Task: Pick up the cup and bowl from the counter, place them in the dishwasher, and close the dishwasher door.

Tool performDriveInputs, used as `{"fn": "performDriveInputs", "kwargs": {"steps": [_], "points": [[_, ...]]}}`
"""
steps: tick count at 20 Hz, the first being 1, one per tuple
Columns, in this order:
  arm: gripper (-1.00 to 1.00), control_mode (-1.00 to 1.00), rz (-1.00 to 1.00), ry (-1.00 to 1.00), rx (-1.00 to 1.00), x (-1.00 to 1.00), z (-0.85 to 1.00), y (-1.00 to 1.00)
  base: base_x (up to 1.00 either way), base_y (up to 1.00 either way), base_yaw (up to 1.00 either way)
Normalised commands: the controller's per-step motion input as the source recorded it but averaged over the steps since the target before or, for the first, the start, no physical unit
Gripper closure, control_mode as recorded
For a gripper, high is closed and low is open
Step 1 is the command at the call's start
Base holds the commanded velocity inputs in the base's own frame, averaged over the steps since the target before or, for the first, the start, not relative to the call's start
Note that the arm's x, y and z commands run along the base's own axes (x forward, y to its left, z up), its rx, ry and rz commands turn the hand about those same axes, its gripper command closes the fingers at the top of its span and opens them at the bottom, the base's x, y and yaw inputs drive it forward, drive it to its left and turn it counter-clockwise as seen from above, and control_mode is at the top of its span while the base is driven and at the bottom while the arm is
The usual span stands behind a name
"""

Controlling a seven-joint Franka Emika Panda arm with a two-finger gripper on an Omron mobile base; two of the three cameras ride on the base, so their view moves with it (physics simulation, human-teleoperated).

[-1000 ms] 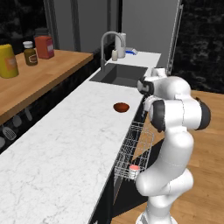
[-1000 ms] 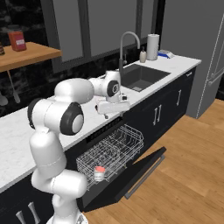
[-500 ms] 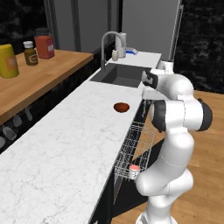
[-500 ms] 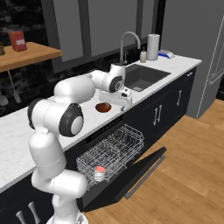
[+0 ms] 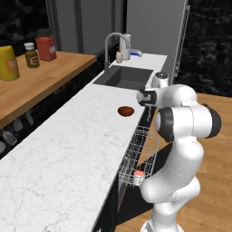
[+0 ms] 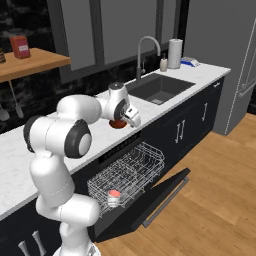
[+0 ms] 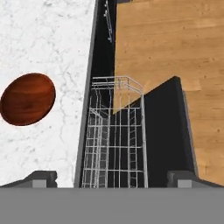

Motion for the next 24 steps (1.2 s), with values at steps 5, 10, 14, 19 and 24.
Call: {"fn": "performDriveInputs", "kwargs": {"steps": [5,10,14,19,24], "points": [[-1.00,-1.00,-0.03,-0.02,0.13,0.25,0.00,0.08,0.00,0.00,0.00],[-1.00,-1.00,0.08,0.05,0.25,0.37,0.07,-0.20,0.00,0.00,0.00],[-1.00,-1.00,0.07,0.09,0.15,0.54,-0.02,-0.14,0.00,0.00,0.00],[-1.00,-1.00,0.10,0.02,0.02,0.63,-0.01,0.02,0.00,0.00,0.00],[-1.00,-1.00,0.13,0.00,-0.01,0.32,-0.22,0.28,0.00,0.00,0.00]]}}
